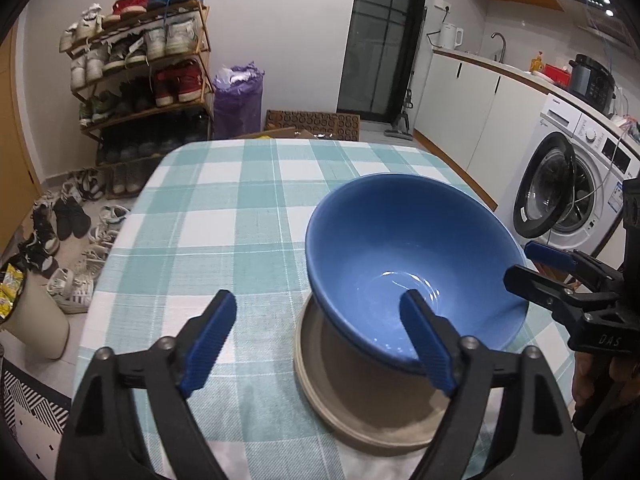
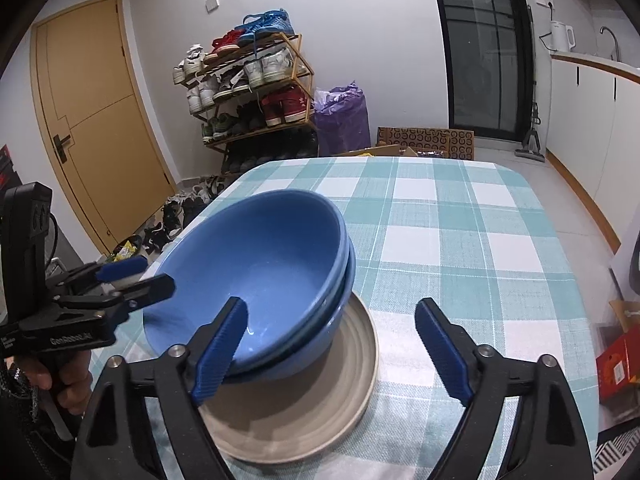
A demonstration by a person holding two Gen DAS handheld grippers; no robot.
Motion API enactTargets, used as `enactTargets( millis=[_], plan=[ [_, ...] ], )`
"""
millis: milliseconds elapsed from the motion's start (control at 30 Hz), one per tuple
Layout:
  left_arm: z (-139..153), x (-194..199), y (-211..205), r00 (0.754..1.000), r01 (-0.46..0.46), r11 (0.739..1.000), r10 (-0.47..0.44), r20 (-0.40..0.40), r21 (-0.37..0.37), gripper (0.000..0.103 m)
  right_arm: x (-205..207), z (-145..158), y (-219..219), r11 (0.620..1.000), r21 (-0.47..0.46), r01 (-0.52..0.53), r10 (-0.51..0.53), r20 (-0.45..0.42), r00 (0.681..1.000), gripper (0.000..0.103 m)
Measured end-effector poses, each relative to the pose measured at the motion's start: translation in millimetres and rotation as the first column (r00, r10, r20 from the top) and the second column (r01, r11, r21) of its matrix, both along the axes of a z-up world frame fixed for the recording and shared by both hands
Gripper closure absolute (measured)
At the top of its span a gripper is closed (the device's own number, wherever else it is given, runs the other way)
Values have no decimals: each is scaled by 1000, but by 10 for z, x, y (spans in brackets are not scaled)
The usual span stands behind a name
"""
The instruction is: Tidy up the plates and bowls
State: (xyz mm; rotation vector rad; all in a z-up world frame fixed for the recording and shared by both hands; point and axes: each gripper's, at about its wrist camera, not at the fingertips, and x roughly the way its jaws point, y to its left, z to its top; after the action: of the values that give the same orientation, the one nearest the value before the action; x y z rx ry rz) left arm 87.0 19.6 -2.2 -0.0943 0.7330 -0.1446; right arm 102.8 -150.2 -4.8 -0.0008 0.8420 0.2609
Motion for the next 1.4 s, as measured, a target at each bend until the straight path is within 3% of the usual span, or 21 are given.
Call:
enactTargets(
  millis=[67,133,633,1167,1400],
  plan=[
    [9,-50,14,1000,-7,1000,7,12,8,4,-58,17,-16,1000,4,-6,5,23,1000,4],
    [26,-109,31,999,-18,1000,17,42,10,0,-122,37,-14,1000,10,-17,16,45,999,1],
    [-4,-477,57,985,-73,995,61,163,72,0,-508,148,-100,998,34,-49,43,163,986,1],
    [-142,-877,157,963,-108,994,97,253,30,0,-996,76,-202,994,79,-77,55,248,967,1],
    [-190,-960,121,955,-103,993,84,286,51,0,-1191,17,-186,993,63,-102,79,295,952,1]
  ],
)
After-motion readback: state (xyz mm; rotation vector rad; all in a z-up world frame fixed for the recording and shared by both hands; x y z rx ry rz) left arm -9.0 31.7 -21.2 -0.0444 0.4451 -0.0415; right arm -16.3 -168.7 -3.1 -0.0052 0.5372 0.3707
